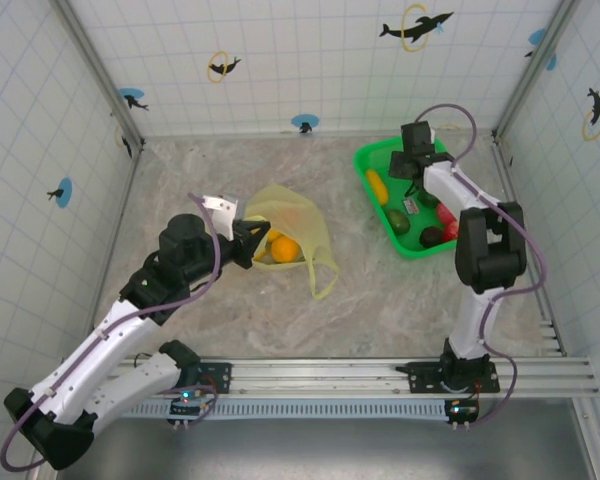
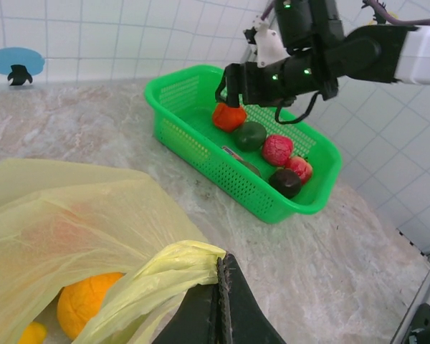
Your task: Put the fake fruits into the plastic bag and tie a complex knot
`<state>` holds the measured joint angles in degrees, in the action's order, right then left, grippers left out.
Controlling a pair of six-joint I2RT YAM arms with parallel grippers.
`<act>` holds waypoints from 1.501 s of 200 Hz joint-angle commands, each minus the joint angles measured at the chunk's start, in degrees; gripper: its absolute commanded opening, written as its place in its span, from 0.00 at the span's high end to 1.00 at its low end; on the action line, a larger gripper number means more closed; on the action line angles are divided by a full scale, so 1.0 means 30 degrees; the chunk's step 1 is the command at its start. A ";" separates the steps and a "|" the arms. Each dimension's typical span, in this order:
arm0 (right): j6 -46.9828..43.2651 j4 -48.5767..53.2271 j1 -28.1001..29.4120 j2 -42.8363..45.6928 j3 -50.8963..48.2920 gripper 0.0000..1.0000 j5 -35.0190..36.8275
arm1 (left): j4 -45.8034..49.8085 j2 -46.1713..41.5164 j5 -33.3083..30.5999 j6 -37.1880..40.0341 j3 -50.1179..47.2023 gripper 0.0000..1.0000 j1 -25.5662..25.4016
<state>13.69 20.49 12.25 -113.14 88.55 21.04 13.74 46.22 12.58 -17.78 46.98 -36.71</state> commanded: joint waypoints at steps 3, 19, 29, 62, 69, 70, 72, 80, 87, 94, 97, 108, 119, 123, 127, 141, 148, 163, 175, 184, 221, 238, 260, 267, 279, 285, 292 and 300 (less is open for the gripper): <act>-0.0699 0.2144 -0.0325 -0.1864 0.2329 0.12 0.1835 | 0.0287 0.0140 -0.0293 0.1177 0.0588 1.00 -0.0156; -0.1126 0.2197 -0.0473 -0.2938 0.3105 0.11 0.2397 | 0.0310 0.0390 -0.0349 0.1349 0.0513 1.00 -0.0156; -0.1194 0.2407 -0.0609 -0.3601 0.3712 0.09 0.2779 | 0.0273 0.0552 -0.0326 0.1353 0.0519 1.00 -0.0156; -0.1079 0.2659 -0.1025 -0.5201 0.4961 0.08 0.2400 | 0.0223 0.0992 -0.0459 0.1526 0.0643 1.00 -0.0156; -0.1076 0.2633 -0.1079 -0.5490 0.5139 0.08 0.2303 | 0.0247 0.1051 -0.0527 0.1576 0.0687 1.00 -0.0157; -0.1077 0.2633 -0.1087 -0.5509 0.5169 0.08 0.2304 | 0.0236 0.1055 -0.0514 0.1569 0.0672 1.00 -0.0157; -0.1078 0.2640 -0.1108 -0.5567 0.5228 0.08 0.2282 | 0.0250 0.1058 -0.0527 0.1563 0.0683 1.00 -0.0156; -0.1046 0.2641 -0.1175 -0.5867 0.5452 0.08 0.2155 | 0.0247 0.1169 -0.0552 0.1590 0.0732 1.00 -0.0156; -0.1020 0.2639 -0.1234 -0.6251 0.5617 0.08 0.1870 | 0.0249 0.1242 -0.0535 0.1623 0.0749 1.00 -0.0156; -0.0976 0.2585 -0.1283 -0.6574 0.5780 0.09 0.1675 | 0.0273 0.1315 -0.0558 0.1677 0.0746 1.00 -0.0160; -0.0963 0.2583 -0.1287 -0.6669 0.5847 0.09 0.1610 | 0.0268 0.1329 -0.0560 0.1682 0.0746 1.00 -0.0157; -0.0932 0.2570 -0.1315 -0.7004 0.6121 0.11 0.1493 | 0.0298 0.1423 -0.0608 0.1712 0.0777 1.00 -0.0156; -0.0975 0.2366 -0.1300 -0.7189 0.6253 0.13 0.1393 | 0.0288 0.1466 -0.0610 0.1725 0.0756 1.00 -0.0156; -0.0989 0.2292 -0.1300 -0.7205 0.6252 0.14 0.1383 | 0.0295 0.1455 -0.0646 0.1718 0.0748 1.00 -0.0156; -0.1016 0.2234 -0.1300 -0.7217 0.6268 0.16 0.1404 | 0.0305 0.1469 -0.0644 0.1723 0.0746 1.00 -0.0156; -0.1063 0.2121 -0.1300 -0.7131 0.6312 0.24 0.1509 | 0.0343 0.1466 -0.0655 0.1709 0.0779 1.00 -0.0156; -0.1079 0.2044 -0.1300 -0.7039 0.6285 0.28 0.1498 | 0.0323 0.1469 -0.0668 0.1728 0.0775 1.00 -0.0156; -0.1063 0.2001 -0.1301 -0.6644 0.6172 0.33 0.1348 | 0.0372 0.1472 -0.0716 0.1737 0.0809 1.00 -0.0156; -0.1021 0.1971 -0.1246 -0.6181 0.6057 0.37 0.1250 | 0.0370 0.1431 -0.0705 0.1738 0.0827 1.00 -0.0156; -0.1048 0.1850 -0.1136 -0.5653 0.5767 0.38 0.1260 | 0.0393 0.1411 -0.0690 0.1753 0.0863 1.00 -0.0156; -0.1305 0.0440 -0.0366 -0.2399 0.3653 0.39 0.0837 | 0.0430 0.0922 -0.0785 0.1605 0.0746 1.00 -0.0156; -0.1557 -0.0450 0.0323 -0.0517 0.2296 0.39 0.0415 | 0.0458 0.0572 -0.0863 0.1450 0.0693 1.00 -0.0156; -0.1837 -0.1629 0.1297 0.2370 -0.0070 0.40 -0.1338 | 0.0517 0.0133 -0.0905 0.1161 0.0611 1.00 -0.0156; -0.1854 -0.2192 0.1677 0.3429 -0.1106 0.41 -0.2032 | 0.0497 -0.0005 -0.0886 0.1072 0.0516 1.00 -0.0156; -0.1818 -0.3498 0.2308 0.5322 -0.3192 0.42 -0.3707 | 0.0547 -0.0212 -0.0875 0.0947 0.0335 1.00 -0.0156; -0.1781 -0.4200 0.2713 0.6315 -0.4439 0.42 -0.4632 | 0.0543 -0.0333 -0.0800 0.0946 0.0220 1.00 -0.0157; -0.1781 -0.5146 0.3256 0.7448 -0.5807 0.43 -0.5404 | 0.0533 -0.0482 -0.0795 0.0946 0.0113 1.00 -0.0156; -0.1781 -0.6000 0.3920 0.8645 -0.7253 0.44 -0.6307 | 0.0544 -0.0680 -0.0818 0.0282 -0.0063 1.00 -0.0156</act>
<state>8.78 11.97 20.05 -95.70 77.73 13.30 14.37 45.93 10.81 -13.96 47.42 -36.71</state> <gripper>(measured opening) 0.742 0.047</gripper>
